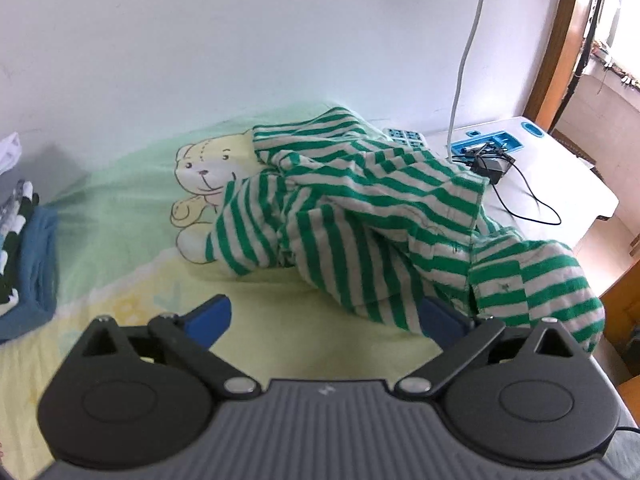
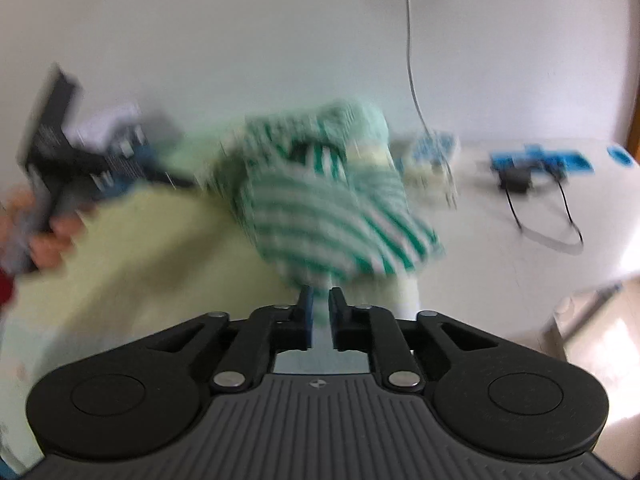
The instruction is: Fold clothes
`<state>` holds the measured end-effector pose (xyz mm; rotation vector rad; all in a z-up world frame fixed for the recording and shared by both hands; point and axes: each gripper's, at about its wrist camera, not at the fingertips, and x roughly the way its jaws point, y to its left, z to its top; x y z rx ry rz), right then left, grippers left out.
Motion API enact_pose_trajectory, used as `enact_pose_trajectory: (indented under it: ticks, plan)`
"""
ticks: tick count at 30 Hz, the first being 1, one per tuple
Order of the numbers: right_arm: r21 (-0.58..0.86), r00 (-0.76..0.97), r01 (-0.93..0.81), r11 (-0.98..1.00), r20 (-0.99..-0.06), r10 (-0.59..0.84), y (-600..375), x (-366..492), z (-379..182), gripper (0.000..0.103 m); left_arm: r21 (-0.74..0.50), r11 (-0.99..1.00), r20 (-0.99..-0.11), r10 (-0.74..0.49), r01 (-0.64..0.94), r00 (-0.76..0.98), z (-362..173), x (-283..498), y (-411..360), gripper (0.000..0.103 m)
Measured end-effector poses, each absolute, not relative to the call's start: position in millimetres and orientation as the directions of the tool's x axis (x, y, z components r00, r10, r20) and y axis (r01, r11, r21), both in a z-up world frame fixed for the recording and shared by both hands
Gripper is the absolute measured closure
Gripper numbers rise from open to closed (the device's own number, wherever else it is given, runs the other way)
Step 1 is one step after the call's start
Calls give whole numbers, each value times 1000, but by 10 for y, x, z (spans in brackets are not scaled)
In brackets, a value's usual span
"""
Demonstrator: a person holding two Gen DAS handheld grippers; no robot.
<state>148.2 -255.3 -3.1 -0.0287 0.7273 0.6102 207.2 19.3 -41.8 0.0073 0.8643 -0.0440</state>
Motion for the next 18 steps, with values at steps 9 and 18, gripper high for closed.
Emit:
enact_pose_trajectory:
  ticks: [9,18]
  plan:
    - [248,588,-487,837,-616,524,-1433,2608,-1,47,141,990,-753,95,19,651,-424,1757,43,1]
    - [338,574,-421,842,-619,535,-1018,3008,-320,100,234,972,-737,199,-34,646,-380,1190,262,1]
